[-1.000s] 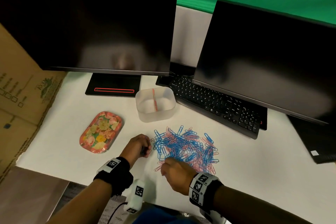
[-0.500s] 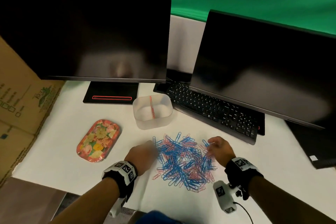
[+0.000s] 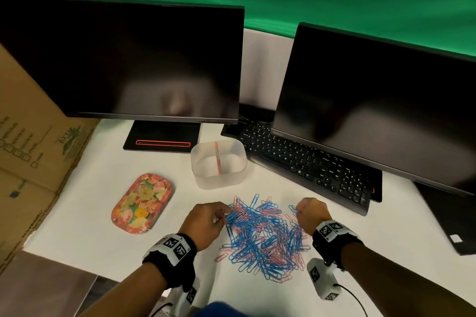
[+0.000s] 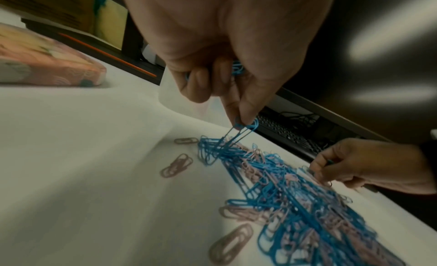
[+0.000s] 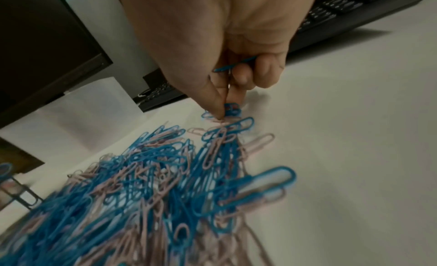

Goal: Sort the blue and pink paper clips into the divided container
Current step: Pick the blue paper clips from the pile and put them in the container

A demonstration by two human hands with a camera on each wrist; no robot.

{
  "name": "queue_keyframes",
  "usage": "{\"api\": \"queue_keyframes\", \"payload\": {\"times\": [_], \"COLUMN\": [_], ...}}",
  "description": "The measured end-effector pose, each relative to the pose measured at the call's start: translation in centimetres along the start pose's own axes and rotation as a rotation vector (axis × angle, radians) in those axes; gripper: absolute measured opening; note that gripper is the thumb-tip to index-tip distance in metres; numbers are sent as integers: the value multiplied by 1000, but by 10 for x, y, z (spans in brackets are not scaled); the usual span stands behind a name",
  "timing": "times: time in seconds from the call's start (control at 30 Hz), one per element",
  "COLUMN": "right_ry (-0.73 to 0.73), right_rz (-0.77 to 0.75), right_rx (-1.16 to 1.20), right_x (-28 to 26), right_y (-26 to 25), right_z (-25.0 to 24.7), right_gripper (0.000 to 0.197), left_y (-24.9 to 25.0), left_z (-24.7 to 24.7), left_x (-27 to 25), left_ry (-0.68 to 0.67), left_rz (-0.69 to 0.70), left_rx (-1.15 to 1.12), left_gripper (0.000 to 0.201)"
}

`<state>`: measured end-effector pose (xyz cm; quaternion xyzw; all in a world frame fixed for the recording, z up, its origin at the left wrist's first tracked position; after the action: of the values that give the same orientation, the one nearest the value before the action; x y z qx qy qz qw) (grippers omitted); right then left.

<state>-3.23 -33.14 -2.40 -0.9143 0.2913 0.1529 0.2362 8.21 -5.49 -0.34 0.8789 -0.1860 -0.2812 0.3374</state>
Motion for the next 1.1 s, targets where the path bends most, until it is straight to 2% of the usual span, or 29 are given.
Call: {"api": "queue_keyframes", "payload": {"times": [0.1, 0.2, 0.27, 0.37, 0.53, 0.63, 0.83, 1.0, 1.1], "right_ry": [-10, 16, 34, 49, -107, -241, -421, -431, -389], "right_rz": [25, 17, -4, -30, 19, 4, -21, -41, -56], "right_rx": [70, 161, 197, 277, 788, 990, 1159, 1205, 1200], "right_x": [2, 3, 2, 3, -8, -17, -19, -14, -9], "right_y": [0, 5, 8, 12, -6, -31, -92, -136, -157], "right_z": [-3, -4, -6, -9, -7, -8, -14, -24, -30], "right_gripper": [22, 22, 18, 17, 16, 9, 9, 6, 4], "left_y": [6, 11, 14, 14, 10, 12, 23, 35, 50], "left_z": [1, 3, 0, -7, -17, -25, -47, -68, -90], "left_x": [-1, 0, 2, 3, 4, 6, 11, 13, 19], "left_ry": [15, -17, -29, -68, -192, -222, -209, -194, -117], "left_rz": [-25, -107, -178, -284, -425, -434, -385, -333, -301], "left_rx": [-42, -96, -198, -406, -740, -824, -861, -821, -799], "left_gripper": [28, 21, 16, 21, 18, 14, 15, 19, 18]}}
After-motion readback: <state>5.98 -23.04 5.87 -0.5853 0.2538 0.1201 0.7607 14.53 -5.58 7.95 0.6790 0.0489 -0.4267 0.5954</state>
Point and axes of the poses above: each hand's wrist, its own x-axis towards the middle knuckle, its own z-axis out of the palm, y = z × x, the point moved 5 cm from there along x, towards the middle knuckle, and after that the axes turned 10 degrees about -z, right-handed, at the moved point
